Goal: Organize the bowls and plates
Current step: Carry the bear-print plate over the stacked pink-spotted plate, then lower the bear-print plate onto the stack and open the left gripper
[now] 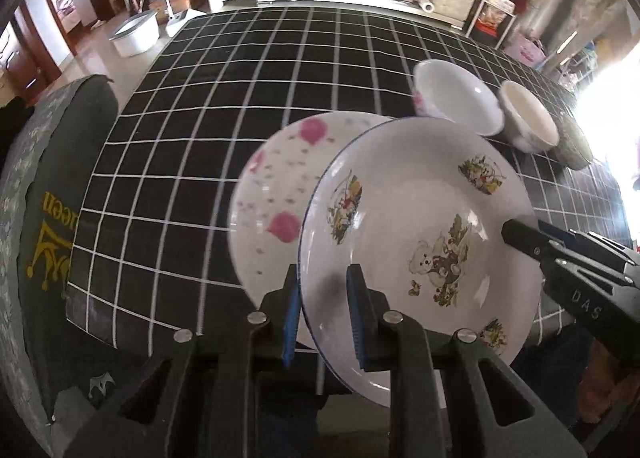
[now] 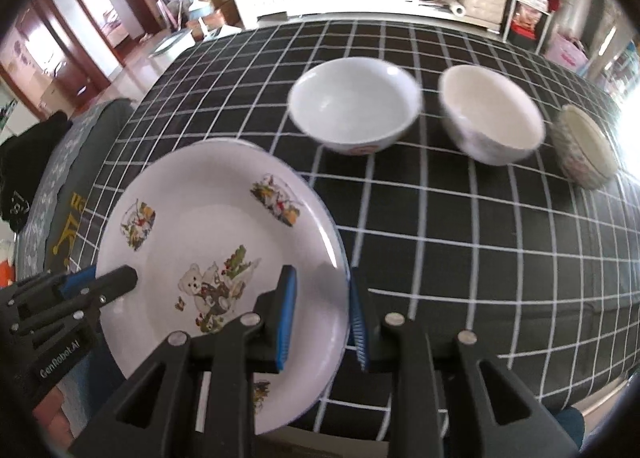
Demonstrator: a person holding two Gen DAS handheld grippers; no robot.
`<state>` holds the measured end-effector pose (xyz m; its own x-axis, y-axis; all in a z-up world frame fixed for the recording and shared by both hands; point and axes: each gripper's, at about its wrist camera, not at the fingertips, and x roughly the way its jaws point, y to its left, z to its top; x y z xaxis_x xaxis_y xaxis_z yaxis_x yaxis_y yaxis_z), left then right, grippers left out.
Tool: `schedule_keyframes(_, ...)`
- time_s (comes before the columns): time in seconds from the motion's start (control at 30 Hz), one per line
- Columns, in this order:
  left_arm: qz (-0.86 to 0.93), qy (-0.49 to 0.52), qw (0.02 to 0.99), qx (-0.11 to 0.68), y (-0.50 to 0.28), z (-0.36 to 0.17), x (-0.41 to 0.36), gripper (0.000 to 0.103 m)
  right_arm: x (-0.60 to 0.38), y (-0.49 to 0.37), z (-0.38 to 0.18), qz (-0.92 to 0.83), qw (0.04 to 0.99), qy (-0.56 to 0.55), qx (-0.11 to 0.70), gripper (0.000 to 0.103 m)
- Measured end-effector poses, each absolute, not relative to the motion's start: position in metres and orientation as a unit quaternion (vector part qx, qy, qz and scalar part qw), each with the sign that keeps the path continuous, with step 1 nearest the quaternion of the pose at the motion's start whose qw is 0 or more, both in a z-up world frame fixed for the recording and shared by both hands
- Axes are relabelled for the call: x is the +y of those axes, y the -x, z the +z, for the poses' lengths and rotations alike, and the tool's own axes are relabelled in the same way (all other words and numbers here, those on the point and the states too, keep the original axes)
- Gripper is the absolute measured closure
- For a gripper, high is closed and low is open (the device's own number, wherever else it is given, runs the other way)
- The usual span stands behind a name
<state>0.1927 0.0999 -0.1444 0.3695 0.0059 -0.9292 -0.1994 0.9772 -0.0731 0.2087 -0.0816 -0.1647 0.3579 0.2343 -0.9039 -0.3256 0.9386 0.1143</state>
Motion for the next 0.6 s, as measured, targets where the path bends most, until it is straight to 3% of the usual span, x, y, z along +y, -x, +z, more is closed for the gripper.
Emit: schedule_keyframes(0.6, 0.066, 0.112, 0.823, 0.553, -0.207, -0.162, 0.142, 0.083, -0.041, -0.224, -0.175, 0.156, 0.817, 0.087, 0.548, 0.073)
